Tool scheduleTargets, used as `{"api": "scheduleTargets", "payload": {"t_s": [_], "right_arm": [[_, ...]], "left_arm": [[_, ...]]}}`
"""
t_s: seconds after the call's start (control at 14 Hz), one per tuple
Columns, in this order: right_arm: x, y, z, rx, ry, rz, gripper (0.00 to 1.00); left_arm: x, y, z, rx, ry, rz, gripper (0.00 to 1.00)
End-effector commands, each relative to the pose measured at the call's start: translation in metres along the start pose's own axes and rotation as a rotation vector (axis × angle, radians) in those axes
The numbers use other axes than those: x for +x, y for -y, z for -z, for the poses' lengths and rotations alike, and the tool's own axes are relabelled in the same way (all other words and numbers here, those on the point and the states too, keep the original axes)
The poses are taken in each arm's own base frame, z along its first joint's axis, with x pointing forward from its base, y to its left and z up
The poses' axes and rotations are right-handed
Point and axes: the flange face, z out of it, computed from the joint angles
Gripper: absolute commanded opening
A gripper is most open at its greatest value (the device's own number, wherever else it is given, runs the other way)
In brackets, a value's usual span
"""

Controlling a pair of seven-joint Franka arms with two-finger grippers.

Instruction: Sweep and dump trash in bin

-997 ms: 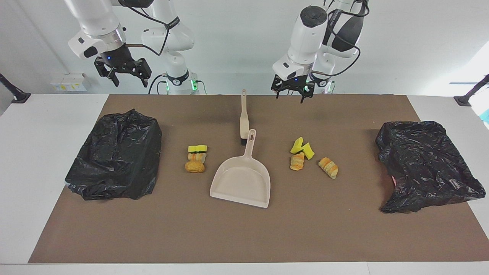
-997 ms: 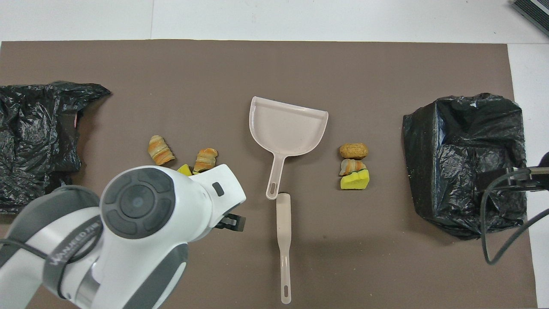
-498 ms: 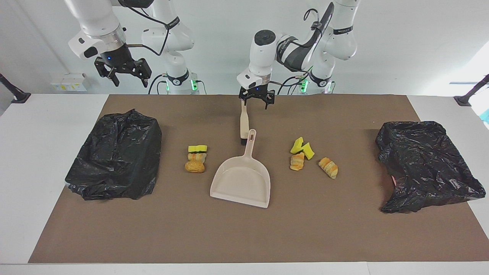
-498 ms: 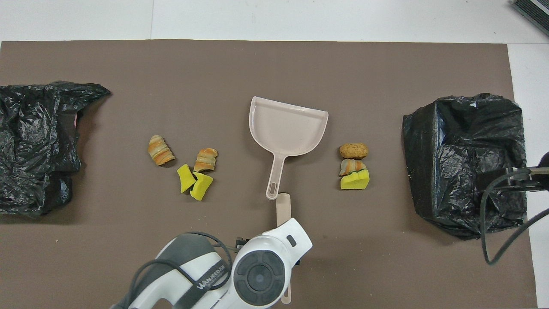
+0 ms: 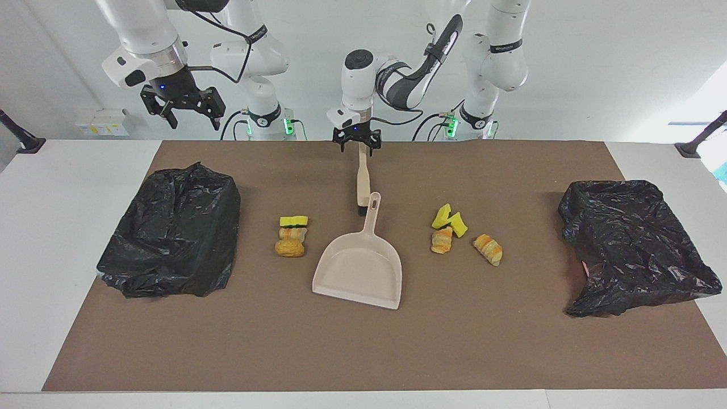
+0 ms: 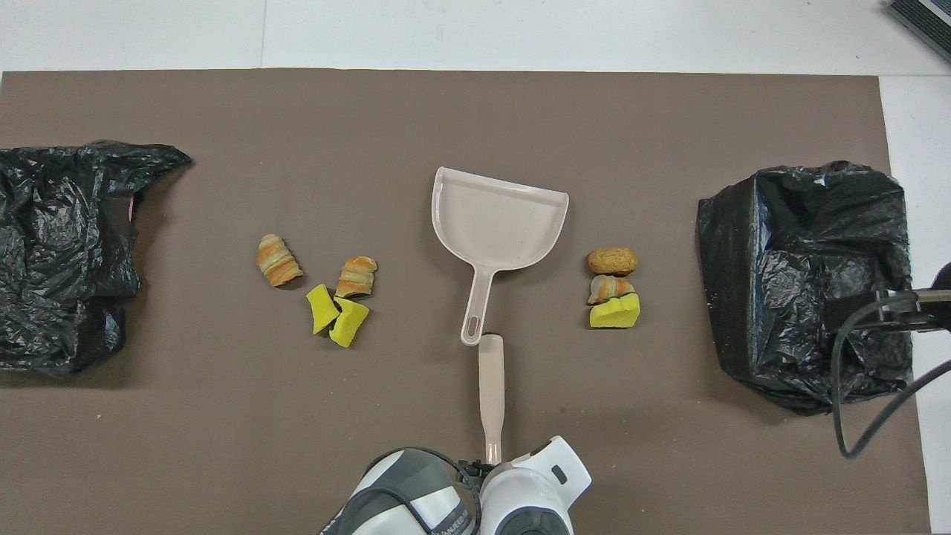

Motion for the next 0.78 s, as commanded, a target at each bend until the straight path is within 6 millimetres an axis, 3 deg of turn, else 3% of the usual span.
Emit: {"api": "scheduleTargets", "payload": {"t_s": [0.0, 0.21, 0.28, 0.57, 0.71], "right_arm": [[-0.006, 0.0, -0.001, 0.006, -0.013, 0.013, 1.0], [-0.007, 0.0, -0.002, 0.006, -0.012, 0.014, 1.0], [-0.007, 0.0, -0.002, 0.006, -0.012, 0.016, 1.0], [-0.007, -0.001, -0.002, 0.006, -0.012, 0.013, 1.0], [-0.006, 0.0, -0.002, 0.006, -0.012, 0.013, 1.0]], "left_arm": [[0.005, 0.007, -0.001, -0.008, -0.01, 0.022, 1.0], [0.005, 0.01, 0.006, -0.004, -0.005, 0.026, 0.99], [0.004, 0.011, 0.006, 0.001, 0.001, 0.026, 0.86], [0.013, 0.023, 0.014, 0.005, -0.001, 0.043, 0.78], [0.013, 0.024, 0.016, 0.009, 0.003, 0.043, 0.55]]}}
